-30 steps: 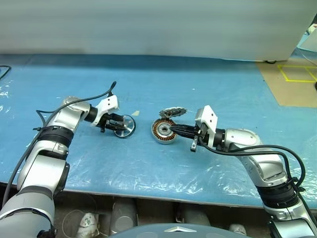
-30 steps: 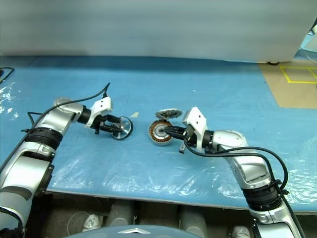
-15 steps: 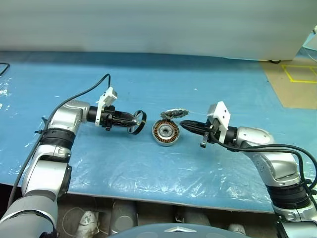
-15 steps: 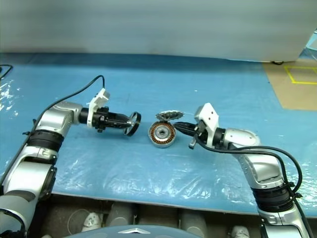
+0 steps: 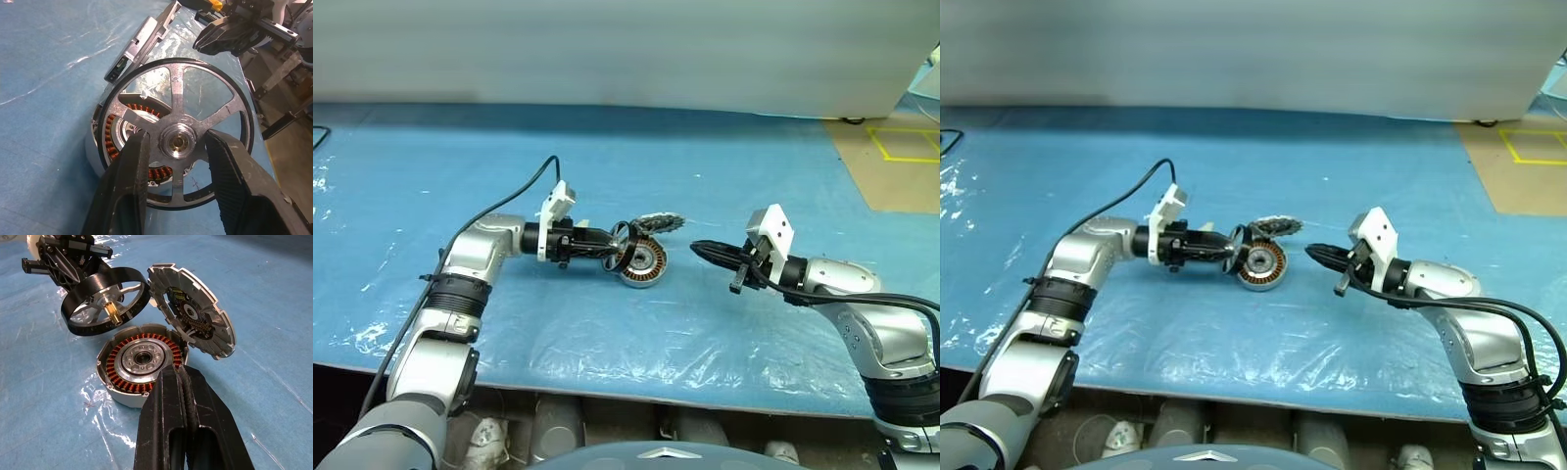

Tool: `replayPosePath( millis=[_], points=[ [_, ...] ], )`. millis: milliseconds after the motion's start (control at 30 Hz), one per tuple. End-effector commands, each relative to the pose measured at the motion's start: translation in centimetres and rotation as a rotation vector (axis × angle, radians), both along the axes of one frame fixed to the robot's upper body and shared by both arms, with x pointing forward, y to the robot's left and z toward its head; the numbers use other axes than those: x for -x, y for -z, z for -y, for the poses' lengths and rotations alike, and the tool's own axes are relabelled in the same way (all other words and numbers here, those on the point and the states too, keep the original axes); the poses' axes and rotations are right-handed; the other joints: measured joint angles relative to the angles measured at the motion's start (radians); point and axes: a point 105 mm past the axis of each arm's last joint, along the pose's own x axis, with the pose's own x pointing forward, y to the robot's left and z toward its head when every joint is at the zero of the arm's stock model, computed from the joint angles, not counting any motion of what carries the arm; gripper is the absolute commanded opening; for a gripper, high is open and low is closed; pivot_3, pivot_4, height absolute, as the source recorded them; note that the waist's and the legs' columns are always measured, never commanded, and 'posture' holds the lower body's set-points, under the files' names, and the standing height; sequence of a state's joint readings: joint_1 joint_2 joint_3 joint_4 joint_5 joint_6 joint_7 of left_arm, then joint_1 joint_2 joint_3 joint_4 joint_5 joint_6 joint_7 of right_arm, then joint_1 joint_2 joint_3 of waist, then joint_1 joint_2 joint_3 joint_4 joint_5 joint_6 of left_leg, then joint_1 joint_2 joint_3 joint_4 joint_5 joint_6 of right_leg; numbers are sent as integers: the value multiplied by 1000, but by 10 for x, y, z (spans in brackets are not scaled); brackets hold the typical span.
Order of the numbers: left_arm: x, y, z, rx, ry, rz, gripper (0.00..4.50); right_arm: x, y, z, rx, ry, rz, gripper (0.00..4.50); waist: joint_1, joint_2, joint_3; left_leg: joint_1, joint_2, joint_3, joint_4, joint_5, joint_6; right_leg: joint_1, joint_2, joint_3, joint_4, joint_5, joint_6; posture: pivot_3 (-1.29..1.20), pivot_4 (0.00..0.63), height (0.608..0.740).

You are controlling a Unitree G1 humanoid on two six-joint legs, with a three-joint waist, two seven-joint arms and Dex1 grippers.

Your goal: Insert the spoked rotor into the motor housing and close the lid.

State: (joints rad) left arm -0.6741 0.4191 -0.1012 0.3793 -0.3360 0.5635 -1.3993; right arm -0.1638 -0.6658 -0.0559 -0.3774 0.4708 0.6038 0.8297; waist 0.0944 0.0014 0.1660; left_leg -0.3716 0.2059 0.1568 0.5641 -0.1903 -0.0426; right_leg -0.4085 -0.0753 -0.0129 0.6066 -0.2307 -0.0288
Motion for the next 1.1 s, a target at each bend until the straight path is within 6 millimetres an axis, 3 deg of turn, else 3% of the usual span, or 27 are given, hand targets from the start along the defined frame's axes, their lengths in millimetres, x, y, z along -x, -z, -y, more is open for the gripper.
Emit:
replayPosePath(
  millis=[33,267,800,1100],
  points=[
    [10,-9,4,25,54,-21,1846,4,-11,-4,8,-25,58,0,0,0,0,0,0,0,0,0,0,0,0,0,0,0,0,0,150,740],
    [23,-14,1,29,106,-86,1846,3,-4,-5,16,-27,49,0,0,0,0,0,0,0,0,0,0,0,0,0,0,0,0,0,150,740],
    [-3,-14,25,77,0,71,1846,3,-2,-8,22,-27,52,0,0,0,0,0,0,0,1,0,1,0,0,0,0,0,0,0,150,740],
    [-6,-5,17,3,-7,105,1846,4,-2,-5,30,-25,48,0,1,0,0,0,0,0,1,0,1,0,0,0,0,0,0,0,150,740]
  ],
)
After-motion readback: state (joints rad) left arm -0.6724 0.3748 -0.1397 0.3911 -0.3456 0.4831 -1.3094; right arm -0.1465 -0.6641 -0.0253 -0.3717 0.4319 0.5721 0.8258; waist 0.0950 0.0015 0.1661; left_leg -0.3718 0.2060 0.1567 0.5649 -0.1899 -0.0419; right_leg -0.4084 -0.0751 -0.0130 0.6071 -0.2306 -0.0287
